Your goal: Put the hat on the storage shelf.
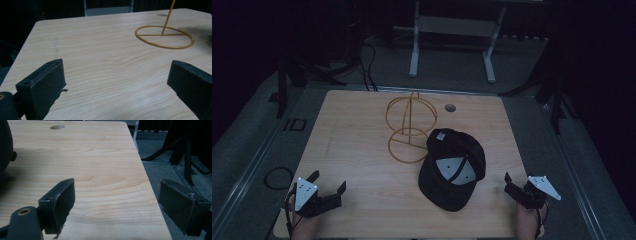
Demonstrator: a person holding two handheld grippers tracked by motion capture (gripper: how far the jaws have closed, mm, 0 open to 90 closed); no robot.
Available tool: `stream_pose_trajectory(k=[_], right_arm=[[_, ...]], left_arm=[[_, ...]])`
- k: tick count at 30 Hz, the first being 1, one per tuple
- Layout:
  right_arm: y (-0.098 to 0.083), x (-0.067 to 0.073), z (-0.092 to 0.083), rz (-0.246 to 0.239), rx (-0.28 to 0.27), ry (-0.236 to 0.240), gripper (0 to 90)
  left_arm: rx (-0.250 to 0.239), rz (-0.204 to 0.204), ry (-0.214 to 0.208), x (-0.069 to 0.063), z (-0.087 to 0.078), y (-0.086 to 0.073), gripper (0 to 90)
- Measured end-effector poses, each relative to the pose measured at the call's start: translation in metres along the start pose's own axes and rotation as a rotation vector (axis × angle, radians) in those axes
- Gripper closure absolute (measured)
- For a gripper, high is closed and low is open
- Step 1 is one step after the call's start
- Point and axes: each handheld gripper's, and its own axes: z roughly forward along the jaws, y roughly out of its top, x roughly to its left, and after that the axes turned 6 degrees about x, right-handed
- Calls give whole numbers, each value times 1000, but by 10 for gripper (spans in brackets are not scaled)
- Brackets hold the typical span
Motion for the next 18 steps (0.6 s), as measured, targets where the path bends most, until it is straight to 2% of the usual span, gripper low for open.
stream_pose_trajectory(k=[5,8,10,14,16,18], right_arm=[[0,2,1,-19,-2,-21,140],[0,2,1,-17,2,-16,135],[1,1,1,-21,4,-5,134],[3,1,0,-38,39,57,139],[4,1,-1,-44,40,54,139],[9,1,-9,-37,32,55,139]], left_arm=[[6,3,8,0,0,0,20],[9,5,11,0,0,0,20],[12,7,18,0,-1,0,20],[13,29,44,-1,-2,0,20],[14,16,37,-1,-2,0,20],[16,27,43,0,-3,0,20]])
